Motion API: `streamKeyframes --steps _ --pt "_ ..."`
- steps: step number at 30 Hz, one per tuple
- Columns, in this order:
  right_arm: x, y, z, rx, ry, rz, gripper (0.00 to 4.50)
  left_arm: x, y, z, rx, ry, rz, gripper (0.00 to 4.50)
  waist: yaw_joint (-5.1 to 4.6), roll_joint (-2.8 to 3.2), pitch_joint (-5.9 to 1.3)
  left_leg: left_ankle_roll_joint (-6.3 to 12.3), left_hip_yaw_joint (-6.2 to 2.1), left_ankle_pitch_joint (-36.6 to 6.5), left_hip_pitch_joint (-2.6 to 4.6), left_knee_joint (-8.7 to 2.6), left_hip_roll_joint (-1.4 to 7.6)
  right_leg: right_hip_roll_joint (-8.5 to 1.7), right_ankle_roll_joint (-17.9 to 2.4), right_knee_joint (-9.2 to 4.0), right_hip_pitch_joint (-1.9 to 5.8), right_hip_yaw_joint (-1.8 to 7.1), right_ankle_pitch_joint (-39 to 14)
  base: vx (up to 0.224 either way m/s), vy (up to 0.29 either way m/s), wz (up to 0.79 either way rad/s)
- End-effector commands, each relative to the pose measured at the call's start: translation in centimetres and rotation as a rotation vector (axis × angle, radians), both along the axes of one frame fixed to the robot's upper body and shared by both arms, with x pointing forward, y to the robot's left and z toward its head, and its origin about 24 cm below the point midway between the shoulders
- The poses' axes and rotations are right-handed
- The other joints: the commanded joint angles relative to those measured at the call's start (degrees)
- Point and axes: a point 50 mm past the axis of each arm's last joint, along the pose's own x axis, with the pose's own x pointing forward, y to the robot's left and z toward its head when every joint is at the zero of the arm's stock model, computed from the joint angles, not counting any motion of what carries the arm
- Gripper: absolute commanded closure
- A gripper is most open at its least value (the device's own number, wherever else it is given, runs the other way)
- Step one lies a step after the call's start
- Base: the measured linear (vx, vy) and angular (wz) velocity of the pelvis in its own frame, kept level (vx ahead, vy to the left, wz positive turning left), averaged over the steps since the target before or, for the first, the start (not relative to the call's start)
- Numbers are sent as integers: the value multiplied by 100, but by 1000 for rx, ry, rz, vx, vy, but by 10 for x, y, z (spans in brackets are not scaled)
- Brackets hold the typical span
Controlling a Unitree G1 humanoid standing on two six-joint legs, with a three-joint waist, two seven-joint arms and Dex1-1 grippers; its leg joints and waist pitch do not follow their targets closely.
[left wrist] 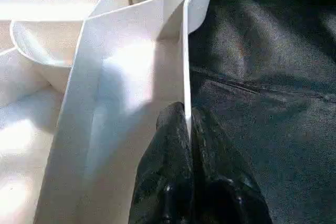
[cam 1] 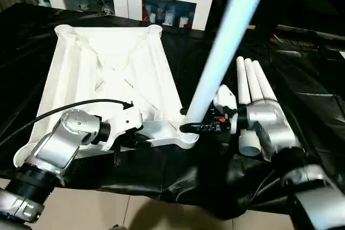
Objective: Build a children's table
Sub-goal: Insert table leg to table base
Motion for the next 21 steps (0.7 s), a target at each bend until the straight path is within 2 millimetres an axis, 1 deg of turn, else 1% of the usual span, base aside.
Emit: streamKeyframes --steps 1,2,4,5,6,9,10,11,12,14,15,17,19,20,21 --pt "-26 -27 -58 -177 251 -76 264 0 -2 17 -30 -54 -36 450 -36 178 -148 274 -31 -690 51 -415 216 -443 -1402 -366 198 330 40 0 0 0" --pt "-28 -28 -60 -188 259 -67 264 -1 -2 17 -30 -51 -39 450 -41 191 -149 277 -30 -647 49 -413 214 -438 -1412 -358 198 327 141 0 0 0" --pt "-30 -28 -62 -201 270 -53 264 -1 -2 16 -30 -47 -43 450 -47 186 -157 306 -29 -543 47 -405 210 -434 -1449 -337 205 324 361 0 0 0" --pt "-33 -29 -64 -227 283 -26 264 -2 -3 16 -33 -37 -53 450 -52 174 -156 329 -24 -526 44 -402 204 -430 -1458 -338 209 322 410 0 0 0" --pt "-34 -29 -64 -241 294 -10 264 -3 -3 16 -32 -33 -61 450 -49 184 -153 333 -26 -535 47 -403 206 -435 -1463 -339 206 322 402 0 0 0" --pt "-37 -30 -67 -285 302 41 264 -4 -5 14 -23 -23 -86 450 -50 167 -152 354 -27 -569 44 -406 210 -442 -1456 -346 214 322 320 0 0 0" --pt "-37 -30 -67 -294 303 53 264 -4 -5 14 -19 -20 -90 450 -49 153 -159 364 -25 -537 48 -402 209 -444 -1455 -344 217 322 325 0 0 0" --pt "-38 -30 -67 -304 305 66 264 -4 -5 14 -14 -18 -94 450 -50 159 -158 379 -24 -494 47 -402 210 -441 -1452 -341 214 322 357 0 0 0" --pt "-39 -29 -67 -318 303 81 264 -4 -6 13 -8 -15 -100 450 -49 144 -169 399 -23 -435 45 -395 207 -443 -1459 -334 224 321 414 0 0 0" --pt "-39 -29 -68 -339 297 97 264 -3 -6 11 11 -16 -109 450 -45 154 -165 423 -19 -409 56 -393 208 -436 -1462 -335 209 319 455 0 0 0" --pt "-39 -28 -69 -340 297 96 264 -3 -6 11 12 -17 -110 450 -45 154 -162 424 -16 -423 59 -394 209 -435 -1465 -336 206 319 454 0 0 0" --pt "-38 -27 -71 -344 291 76 264 -1 -4 9 31 -19 -102 450 -38 143 -183 403 -19 -448 57 -394 210 -443 -1462 -335 224 321 423 0 0 0" --pt "-38 -27 -72 -340 287 58 264 -1 -4 9 32 -21 -95 450 -37 152 -176 380 -21 -487 60 -402 215 -443 -1456 -341 215 318 363 0 0 0" --pt "-36 -27 -74 -334 277 19 264 1 -3 8 32 -24 -80 450 -37 145 -183 341 -22 -516 62 -405 214 -449 -1444 -345 213 320 294 0 0 0" --pt "-34 -27 -75 -330 259 -20 264 2 -2 7 31 -28 -68 450 -41 146 -167 308 -20 -623 57 -415 215 -455 -1423 -365 205 322 128 0 0 0"
